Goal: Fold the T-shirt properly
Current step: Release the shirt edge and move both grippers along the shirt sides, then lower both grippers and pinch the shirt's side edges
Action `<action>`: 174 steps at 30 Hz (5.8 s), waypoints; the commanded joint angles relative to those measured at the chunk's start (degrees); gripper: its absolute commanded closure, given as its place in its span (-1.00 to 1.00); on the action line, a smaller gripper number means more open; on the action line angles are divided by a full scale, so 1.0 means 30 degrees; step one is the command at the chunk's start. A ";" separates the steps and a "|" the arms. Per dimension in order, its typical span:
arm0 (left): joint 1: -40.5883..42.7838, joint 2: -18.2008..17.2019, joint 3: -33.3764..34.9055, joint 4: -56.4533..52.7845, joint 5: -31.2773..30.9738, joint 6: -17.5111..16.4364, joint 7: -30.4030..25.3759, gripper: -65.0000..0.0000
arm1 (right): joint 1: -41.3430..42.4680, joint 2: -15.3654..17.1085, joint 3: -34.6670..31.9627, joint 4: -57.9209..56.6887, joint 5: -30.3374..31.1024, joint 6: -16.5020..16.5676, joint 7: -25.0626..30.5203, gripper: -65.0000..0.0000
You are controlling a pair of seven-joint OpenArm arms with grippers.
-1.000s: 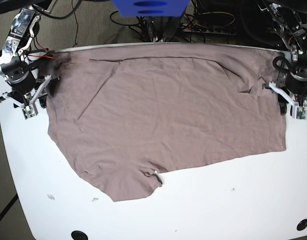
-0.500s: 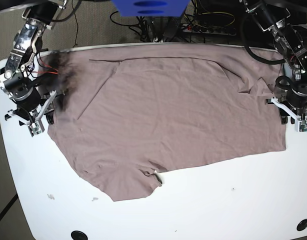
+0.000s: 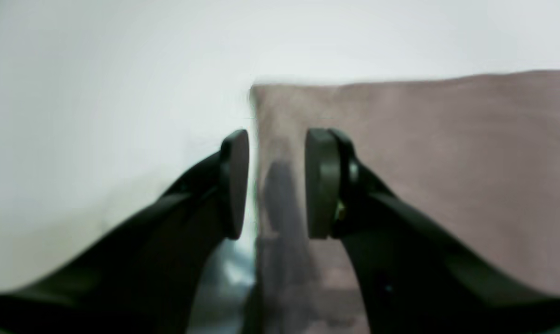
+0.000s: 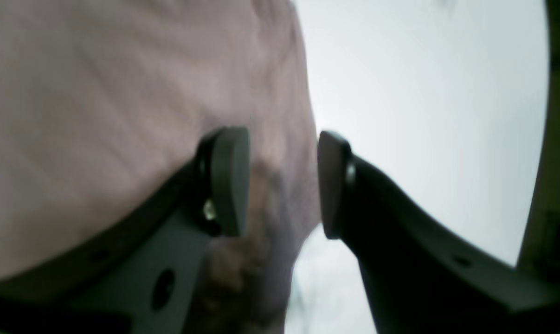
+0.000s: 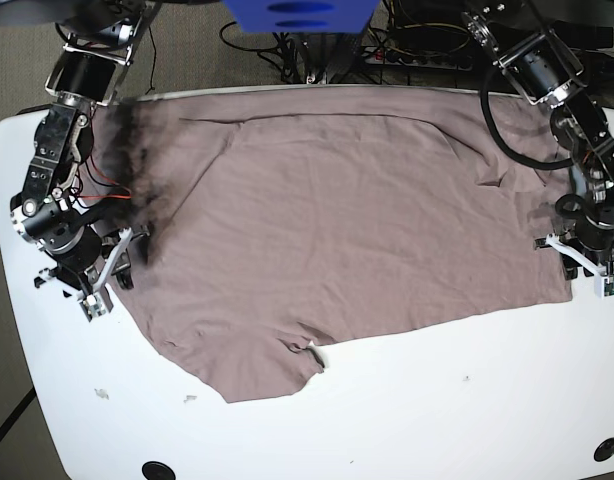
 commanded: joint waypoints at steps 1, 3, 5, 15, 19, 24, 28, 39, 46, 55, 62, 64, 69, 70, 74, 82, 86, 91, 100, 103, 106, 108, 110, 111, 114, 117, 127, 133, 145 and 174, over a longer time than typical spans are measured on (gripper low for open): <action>-0.0662 -0.0363 0.0175 -0.0428 -0.0342 -0.0176 -0.0861 0.37 | 0.0569 0.0246 -0.0250 0.0379 0.0412 -0.0047 0.0696 0.30; -0.0872 -0.0382 0.0242 -0.0838 -0.0322 -0.0201 -0.1018 0.36 | 0.0736 0.0239 -0.0472 0.0396 0.0353 -0.0047 0.0702 0.31; -0.1048 -0.0387 0.0257 -0.1147 -0.0310 -0.0233 -0.1074 0.36 | 0.0893 0.0226 -0.0652 0.0439 0.0253 -0.0047 0.0700 0.31; -0.1494 -0.0350 -0.0013 -0.1259 -0.0477 -0.0319 -0.0773 0.32 | 0.2195 0.0207 -0.1594 0.0183 0.0097 -0.0047 0.0638 0.27; -0.1464 -0.0370 0.0031 -0.0783 -0.0157 -0.0291 -0.0957 0.34 | 0.3877 0.0244 -0.2654 -0.1803 0.0133 -0.0047 0.0497 -0.22; -0.1760 -0.0363 0.0017 -0.0654 0.0362 -0.0265 -0.0927 0.32 | 0.4818 0.0265 -0.3261 -0.3424 0.0151 -0.0047 0.0698 -0.48; -0.3023 -0.0396 -0.0096 -0.1967 0.1038 -0.0404 -0.0398 0.26 | 0.5260 0.0230 -0.3242 -0.4683 0.0239 -0.0047 0.0762 -0.43; -0.3883 -0.1669 0.0547 -0.5680 0.0126 -0.0366 -0.2206 0.03 | 0.5135 0.0148 -0.3227 -0.6617 0.0095 -0.0047 0.1237 -0.03; -0.3645 -0.2287 0.0892 -0.6967 -0.0761 -0.0002 -0.4817 -0.26 | 0.5153 0.0253 -0.3222 -0.6822 0.0157 -0.0047 0.1915 -0.12; -0.3364 -0.2644 0.0887 -0.7538 -0.0518 0.0081 -0.5230 -0.20 | 0.5262 0.0205 -0.3145 -0.6956 -0.0005 -0.0047 0.2388 -0.25; -0.3378 -0.2705 0.0918 -0.7732 -0.0282 -0.0045 -0.3936 0.04 | 0.5673 0.0096 -0.3086 -0.7593 -0.0203 -0.0047 0.2853 -0.41; -0.3438 -0.2688 0.0886 -0.7895 -0.0283 -0.0050 -0.3768 0.06 | 0.5738 0.0129 -0.3080 -0.7640 -0.0164 -0.0047 0.2878 -0.42; -0.3910 -0.2621 0.0899 -0.8863 -0.0361 -0.0284 -0.3810 0.05 | 0.5607 0.0346 -0.3130 -0.7794 -0.0055 -0.0047 0.2931 -0.41; -0.3980 -0.2621 0.0894 -0.8990 -0.0358 -0.0302 -0.3815 0.04 | 0.5623 0.0368 -0.3130 -0.7839 -0.0055 -0.0047 0.2908 -0.40; -0.4101 -0.2602 0.0916 -0.9334 -0.0326 -0.0317 -0.3973 0.01 | 0.5860 0.0466 -0.3106 -0.8432 -0.0121 -0.0047 0.2929 -0.38; -0.3916 -0.2609 0.0945 -0.9279 -0.0254 -0.0303 -0.4191 -0.03 | 0.6567 0.0572 -0.3013 -1.0142 -0.0291 -0.0047 0.3462 -0.38; -0.3864 -0.2597 0.0968 -0.9211 -0.0311 -0.0249 -0.4665 -0.06 | 0.6803 0.0433 -0.3135 -1.0460 -0.0192 -0.0047 0.3862 -0.38; -0.3835 -0.2648 0.0980 -0.9375 -0.0324 -0.0245 -0.5065 -0.10 | 0.6766 0.0391 -0.3146 -1.0267 -0.0210 -0.0047 0.4110 -0.38; -0.3916 -0.2466 0.1108 -0.9528 -0.0285 -0.0348 -0.5160 -0.21 | 0.6429 0.0387 -0.3165 -0.9629 -0.0213 -0.0047 0.3711 -0.41; -0.3925 -0.2376 0.1212 -0.9558 -0.0261 -0.0401 -0.5163 -0.23 | 0.6332 0.0386 -0.3174 -0.9340 -0.0220 -0.0047 0.3602 -0.41; -0.3970 -0.2342 0.1174 -0.9839 -0.0143 -0.0798 -0.4775 -0.25 | 0.6336 0.0365 -0.3205 -0.9474 -0.0289 -0.0047 0.3535 -0.42; -0.3986 -0.2296 0.1195 -0.9819 -0.0112 -0.0873 -0.4651 -0.24 | 0.6316 0.0378 -0.3215 -0.9409 -0.0304 -0.0047 0.3539 -0.42; -0.3991 -0.2249 0.1204 -0.9817 -0.0084 -0.0908 -0.4452 -0.21 | 0.6285 0.0383 -0.3214 -0.9390 -0.0270 -0.0047 0.3566 -0.42; -0.4025 -0.2239 0.1185 -0.9846 -0.0061 -0.0889 -0.4315 -0.18 | 0.6291 0.0390 -0.3216 -0.9429 -0.0284 -0.0047 0.3550 -0.42; -0.4097 -0.2228 0.1179 -0.9905 -0.0063 -0.0820 -0.3958 -0.09 | 0.6289 0.0397 -0.3224 -0.9531 -0.0297 -0.0047 0.3546 -0.42; -0.4136 -0.2246 0.1213 -0.9991 -0.0075 -0.0868 -0.3655 0.01 | 0.6325 0.0391 -0.3193 -0.9641 -0.0310 -0.0047 0.3573 -0.42; -0.4045 -0.2290 0.1386 -1.0205 -0.0165 -0.0822 -0.3303 0.75 | 0.6292 0.0387 -0.3180 -0.9755 -0.0350 -0.0047 0.3670 -0.41; -0.4024 -0.2307 0.1477 -1.0276 -0.0177 -0.1041 -0.3690 0.96 | 0.6242 0.0387 -0.3141 -0.9719 -0.0349 -0.0047 0.3816 -0.41; -0.4379 -0.2446 0.1661 -1.0068 -0.0029 -0.1462 -0.4119 0.84 | 0.6278 0.0403 -0.3126 -0.9479 -0.0416 -0.0047 0.4017 -0.40; -0.4501 -0.2628 0.1462 -0.9823 -0.0074 -0.1129 -0.4006 0.95 | 0.9565 0.1646 -0.3208 -1.4157 -0.0613 -0.0047 0.6670 -0.45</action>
